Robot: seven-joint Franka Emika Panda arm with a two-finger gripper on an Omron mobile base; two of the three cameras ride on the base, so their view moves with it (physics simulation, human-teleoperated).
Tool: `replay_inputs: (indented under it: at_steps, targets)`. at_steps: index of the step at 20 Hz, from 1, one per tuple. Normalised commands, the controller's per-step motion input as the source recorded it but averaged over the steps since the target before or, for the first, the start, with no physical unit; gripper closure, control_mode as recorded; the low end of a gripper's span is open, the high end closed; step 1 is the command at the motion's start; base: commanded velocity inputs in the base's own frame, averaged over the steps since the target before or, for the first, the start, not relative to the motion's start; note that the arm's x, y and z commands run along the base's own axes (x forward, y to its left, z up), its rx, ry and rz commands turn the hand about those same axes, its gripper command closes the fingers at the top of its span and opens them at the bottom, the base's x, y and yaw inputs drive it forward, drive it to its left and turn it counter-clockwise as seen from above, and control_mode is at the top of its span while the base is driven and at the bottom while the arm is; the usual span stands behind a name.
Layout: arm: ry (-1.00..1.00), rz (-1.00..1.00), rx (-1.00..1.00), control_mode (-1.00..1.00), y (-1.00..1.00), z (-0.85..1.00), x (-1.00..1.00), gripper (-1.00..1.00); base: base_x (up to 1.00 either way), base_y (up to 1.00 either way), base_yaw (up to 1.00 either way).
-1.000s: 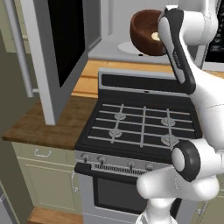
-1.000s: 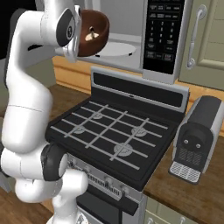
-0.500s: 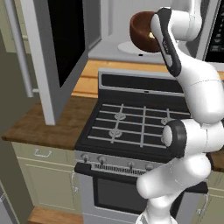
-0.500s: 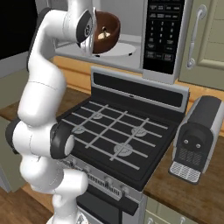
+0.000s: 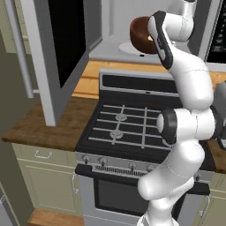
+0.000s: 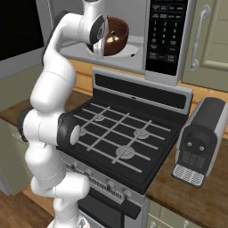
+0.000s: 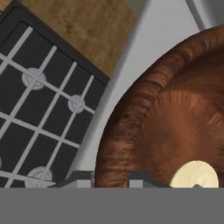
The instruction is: Pick the mushroom from the sink and place it in the bowl. Then pick the bowl and place it in the microwave. Then close the microwave door and press the start button.
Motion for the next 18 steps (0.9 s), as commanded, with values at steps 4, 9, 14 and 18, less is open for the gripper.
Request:
replay_inputs:
  at_steps: [4, 9, 14, 18]
  targets:
    - [0.00, 0.00, 0.00, -1.00, 0.00, -0.32, 0.59, 1.00, 0.00, 0.00, 0.00]
    - [0.00, 0.00, 0.01, -1.00, -0.02, -0.02, 0.81, 1.00, 0.00, 0.00, 0.00]
    - [0.00, 0.00, 0.00, -1.00, -0.01, -0.03, 0.69, 1.00, 0.00, 0.00, 0.00]
    - [0.00, 0.00, 0.00, -1.00, 0.00, -0.20, 0.54, 1.00, 0.00, 0.00, 0.00]
